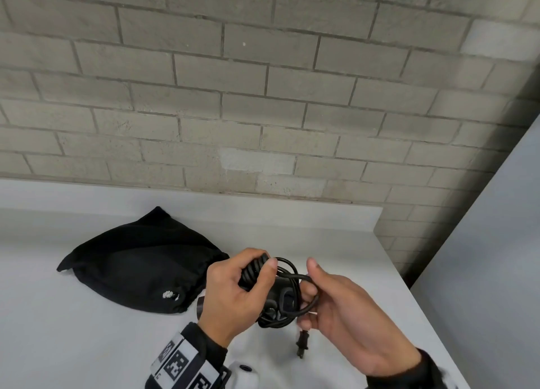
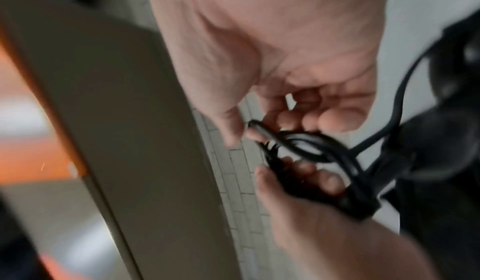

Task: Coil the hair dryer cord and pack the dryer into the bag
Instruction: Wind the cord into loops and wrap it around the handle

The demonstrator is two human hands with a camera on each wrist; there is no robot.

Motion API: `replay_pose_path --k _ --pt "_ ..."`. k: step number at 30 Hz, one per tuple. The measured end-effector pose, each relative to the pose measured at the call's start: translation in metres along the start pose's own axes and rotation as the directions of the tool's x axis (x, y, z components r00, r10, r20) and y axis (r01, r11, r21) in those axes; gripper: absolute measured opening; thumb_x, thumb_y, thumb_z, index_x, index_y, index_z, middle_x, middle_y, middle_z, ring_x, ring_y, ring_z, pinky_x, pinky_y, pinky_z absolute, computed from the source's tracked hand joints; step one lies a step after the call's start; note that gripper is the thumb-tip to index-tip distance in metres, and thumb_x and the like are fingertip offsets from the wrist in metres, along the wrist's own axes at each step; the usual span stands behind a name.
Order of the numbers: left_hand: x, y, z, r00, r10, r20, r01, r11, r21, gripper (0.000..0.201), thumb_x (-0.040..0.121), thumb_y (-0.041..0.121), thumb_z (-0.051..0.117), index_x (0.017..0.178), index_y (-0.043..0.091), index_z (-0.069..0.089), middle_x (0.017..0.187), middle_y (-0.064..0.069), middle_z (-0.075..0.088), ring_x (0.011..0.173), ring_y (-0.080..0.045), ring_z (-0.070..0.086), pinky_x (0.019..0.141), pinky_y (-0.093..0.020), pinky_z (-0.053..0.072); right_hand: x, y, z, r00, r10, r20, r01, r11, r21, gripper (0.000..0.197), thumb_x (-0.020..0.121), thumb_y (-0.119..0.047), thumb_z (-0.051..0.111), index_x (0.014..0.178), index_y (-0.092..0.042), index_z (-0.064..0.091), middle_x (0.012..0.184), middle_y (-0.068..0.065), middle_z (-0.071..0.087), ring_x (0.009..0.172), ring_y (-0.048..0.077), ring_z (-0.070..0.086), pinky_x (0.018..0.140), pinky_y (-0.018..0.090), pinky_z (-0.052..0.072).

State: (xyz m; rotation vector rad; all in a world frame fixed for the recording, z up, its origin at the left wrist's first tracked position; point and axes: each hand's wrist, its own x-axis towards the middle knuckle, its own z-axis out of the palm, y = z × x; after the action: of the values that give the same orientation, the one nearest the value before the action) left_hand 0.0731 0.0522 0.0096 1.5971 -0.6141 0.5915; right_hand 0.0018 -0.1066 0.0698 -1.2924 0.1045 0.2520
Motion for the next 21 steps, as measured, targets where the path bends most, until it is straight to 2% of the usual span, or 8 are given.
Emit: replay_pose_path --k 3,5,8,11,14,17,19,21 --pt "0.004 -0.001 0.000 1.000 -0.024 -0.018 0.024 1.000 0.011 0.025 0.091 0.037 0.060 0.078 0.016 0.069 0.055 0.011 0.058 0.046 -0.008 0.055 0.050 -0.021 0.046 -0.006 0.008 0.002 0.972 -0.234 -0.015 0.218 0.925 -0.312 0.026 0.081 -0.038 0.072 0.070 -0.017 0.064 0.070 0.004 0.058 0.062 0.015 0.046 0.060 0.022 0.040" --pt "0.004 0.000 -0.001 0.999 -0.047 -0.003 0.047 0.999 -0.006 0.022 0.089 0.038 0.062 0.090 0.018 0.072 0.059 0.015 0.062 0.050 -0.003 0.059 0.054 -0.016 0.047 -0.007 0.014 0.000 0.950 -0.310 -0.046 0.274 0.894 -0.354 0.024 0.084 -0.033 0.074 0.077 -0.013 0.064 0.071 0.003 0.064 0.060 0.011 0.049 0.059 0.020 0.042" --pt "0.004 0.001 -0.001 0.997 -0.073 0.035 0.074 0.997 -0.033 0.035 0.088 0.041 0.063 0.116 0.019 0.069 0.064 0.010 0.065 0.052 -0.003 0.061 0.057 -0.018 0.049 -0.009 0.016 0.001 0.942 -0.330 -0.068 0.283 0.885 -0.369 0.019 0.083 -0.030 0.068 0.083 -0.012 0.069 0.076 0.008 0.073 0.062 0.012 0.058 0.064 0.024 0.049" --pt "0.003 0.000 0.001 0.996 -0.048 0.069 0.049 0.999 -0.019 0.027 0.089 0.040 0.065 0.107 0.020 0.071 0.065 0.009 0.065 0.050 -0.005 0.060 0.055 -0.019 0.048 -0.010 0.011 0.003 0.948 -0.301 -0.099 0.243 0.891 -0.383 0.028 0.081 -0.036 0.066 0.082 -0.008 0.070 0.067 0.013 0.071 0.057 0.020 0.060 0.061 0.029 0.052" --pt "0.001 0.000 0.003 0.993 0.026 0.114 -0.030 0.999 0.033 0.022 0.090 0.034 0.065 0.095 0.014 0.073 0.069 0.012 0.068 0.057 -0.006 0.065 0.056 -0.018 0.050 -0.011 -0.003 -0.005 0.984 -0.091 -0.155 0.078 0.993 -0.090 0.034 0.079 -0.036 0.068 0.075 -0.002 0.065 0.043 0.002 0.046 0.039 0.015 0.045 0.037 0.023 0.038" --pt "0.003 0.001 0.003 0.990 0.067 0.122 -0.075 0.996 0.056 0.021 0.092 0.031 0.063 0.087 0.014 0.073 0.068 0.012 0.067 0.058 -0.008 0.065 0.055 -0.019 0.050 -0.012 -0.019 -0.008 0.995 0.091 -0.028 -0.071 0.907 0.416 0.038 0.063 -0.032 0.088 0.075 0.000 0.071 0.047 -0.005 0.036 0.035 0.007 0.041 0.025 0.016 0.028" --pt "0.005 0.000 0.002 0.996 0.042 0.075 -0.046 0.997 0.055 0.023 0.092 0.033 0.062 0.085 0.015 0.073 0.065 0.011 0.067 0.057 -0.009 0.065 0.054 -0.022 0.051 -0.013 -0.015 -0.010 0.999 -0.039 -0.005 0.037 0.906 0.423 0.045 0.067 -0.037 0.083 0.085 0.004 0.074 0.056 0.000 0.048 0.045 0.011 0.051 0.036 0.018 0.042" --pt "0.006 -0.001 0.003 1.000 0.015 0.025 -0.016 0.999 0.052 0.025 0.093 0.036 0.061 0.083 0.016 0.072 0.062 0.008 0.066 0.054 -0.012 0.064 0.051 -0.030 0.051 -0.013 -0.004 -0.008 0.971 -0.236 0.029 0.219 0.935 0.279 0.057 0.067 -0.042 0.084 0.103 0.001 0.072 0.070 0.007 0.059 0.063 0.017 0.055 0.058 0.025 0.049"
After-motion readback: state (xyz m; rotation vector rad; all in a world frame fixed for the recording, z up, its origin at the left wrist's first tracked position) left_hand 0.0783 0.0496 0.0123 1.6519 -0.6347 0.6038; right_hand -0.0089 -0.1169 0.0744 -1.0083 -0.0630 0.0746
